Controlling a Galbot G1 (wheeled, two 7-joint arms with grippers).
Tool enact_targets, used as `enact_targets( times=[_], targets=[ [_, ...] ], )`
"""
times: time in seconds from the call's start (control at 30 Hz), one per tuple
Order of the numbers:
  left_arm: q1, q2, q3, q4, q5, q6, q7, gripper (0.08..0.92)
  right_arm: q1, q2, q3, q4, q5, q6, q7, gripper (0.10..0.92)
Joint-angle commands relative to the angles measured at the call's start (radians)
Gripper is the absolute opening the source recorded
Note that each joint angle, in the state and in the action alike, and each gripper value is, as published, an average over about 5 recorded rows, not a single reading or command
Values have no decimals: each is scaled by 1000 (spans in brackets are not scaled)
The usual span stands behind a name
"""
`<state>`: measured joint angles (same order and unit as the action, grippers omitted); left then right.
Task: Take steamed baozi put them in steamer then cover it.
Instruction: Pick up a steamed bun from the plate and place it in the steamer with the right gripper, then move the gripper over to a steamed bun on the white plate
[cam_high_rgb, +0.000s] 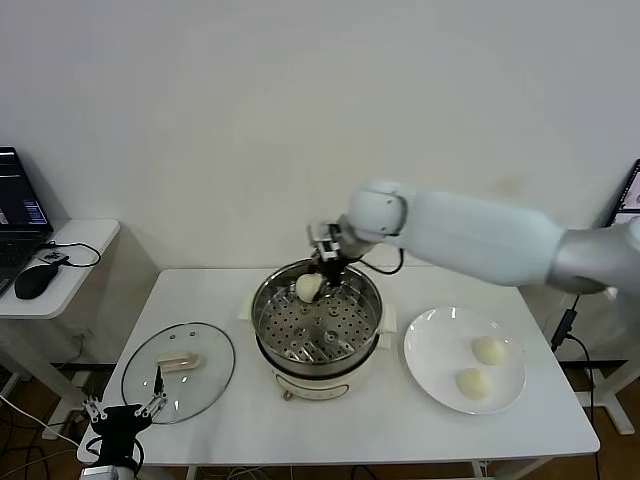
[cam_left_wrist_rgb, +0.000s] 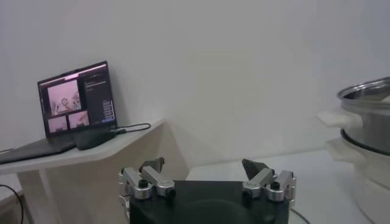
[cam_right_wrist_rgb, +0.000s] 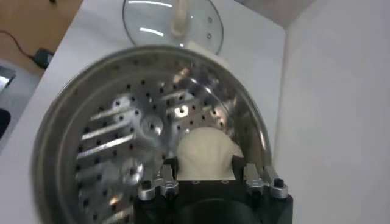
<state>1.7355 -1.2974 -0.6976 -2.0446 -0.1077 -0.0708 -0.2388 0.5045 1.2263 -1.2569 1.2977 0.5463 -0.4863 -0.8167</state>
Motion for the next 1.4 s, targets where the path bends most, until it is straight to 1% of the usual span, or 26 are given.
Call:
enact_targets(
  times=[0.03,0.27,0.47,0.57,0.7,0.77,0.87,1.0,1.1,1.23,1.4],
  targets=[
    [-2,-1,1,2,0,-1,0,823,-57,140,-16,-76,35,-72,51,560],
    [0,-6,5,4,-1,-7,-2,823,-77,160,-32,-94,7,-111,72,560],
    [2,-8,7,5,0,-15,-4,823,-91,172,-29,-113,0,-113,93,564],
    [4,-9,7,-1,1,-18,-5,823,-87,157,-26,-98,2,-113,92,604],
    [6,-9,4,-6,0,-19,-5,823,-19,92,-26,-26,11,-106,45,710],
    [5,-8,2,-6,-1,-18,-5,823,42,43,-35,15,5,-82,-18,766],
    [2,-6,3,-3,-2,-18,-5,823,133,-47,-56,68,-24,-12,-128,813],
    [-1,-2,10,1,-1,-18,-5,823,242,-212,-91,162,-59,88,-232,822],
    [1,6,11,0,-1,-18,-4,823,295,-337,-124,255,-95,138,-278,823],
    [6,15,10,-4,-1,-18,-5,823,309,-519,-160,364,-197,189,-316,823],
    [15,19,11,-6,2,-20,-5,823,244,-736,-170,420,-342,234,-322,823]
  ],
)
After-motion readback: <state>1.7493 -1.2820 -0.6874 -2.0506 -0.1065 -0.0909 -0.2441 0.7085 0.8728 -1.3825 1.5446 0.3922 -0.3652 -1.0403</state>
